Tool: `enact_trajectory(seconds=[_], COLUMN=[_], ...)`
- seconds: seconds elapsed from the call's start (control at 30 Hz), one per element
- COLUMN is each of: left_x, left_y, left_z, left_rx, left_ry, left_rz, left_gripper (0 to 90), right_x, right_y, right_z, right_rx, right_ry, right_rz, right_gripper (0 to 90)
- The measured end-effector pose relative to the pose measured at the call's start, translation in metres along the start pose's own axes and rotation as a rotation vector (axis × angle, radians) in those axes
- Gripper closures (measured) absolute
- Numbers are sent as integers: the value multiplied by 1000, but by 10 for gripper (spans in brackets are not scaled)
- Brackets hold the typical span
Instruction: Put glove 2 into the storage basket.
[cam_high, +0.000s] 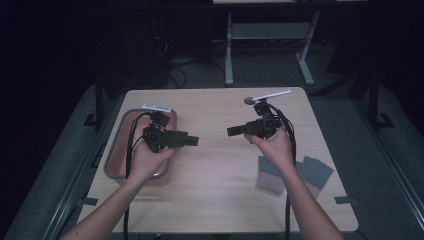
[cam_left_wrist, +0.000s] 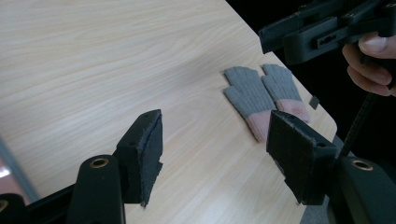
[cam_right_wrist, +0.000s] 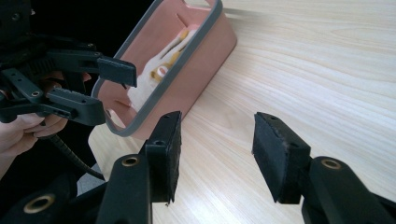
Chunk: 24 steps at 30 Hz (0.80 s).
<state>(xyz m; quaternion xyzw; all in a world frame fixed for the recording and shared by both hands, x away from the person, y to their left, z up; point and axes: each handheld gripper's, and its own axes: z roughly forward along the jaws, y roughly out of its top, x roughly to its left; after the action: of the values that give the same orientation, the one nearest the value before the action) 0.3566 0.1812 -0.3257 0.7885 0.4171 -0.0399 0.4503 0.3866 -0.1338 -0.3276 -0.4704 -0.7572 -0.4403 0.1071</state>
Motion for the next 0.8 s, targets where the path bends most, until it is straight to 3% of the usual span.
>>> enact_trajectory(seconds=[0.8], left_x=[-34], left_y=[-1], left_z=[40], left_rx=[19], left_ry=[-56], left_rz=[59], left_gripper=[326], right_x=[-26], right_y=[-33], right_z=[-44], right_rx=[-27], right_ry=[-61], right_rz=[36], right_gripper=[500])
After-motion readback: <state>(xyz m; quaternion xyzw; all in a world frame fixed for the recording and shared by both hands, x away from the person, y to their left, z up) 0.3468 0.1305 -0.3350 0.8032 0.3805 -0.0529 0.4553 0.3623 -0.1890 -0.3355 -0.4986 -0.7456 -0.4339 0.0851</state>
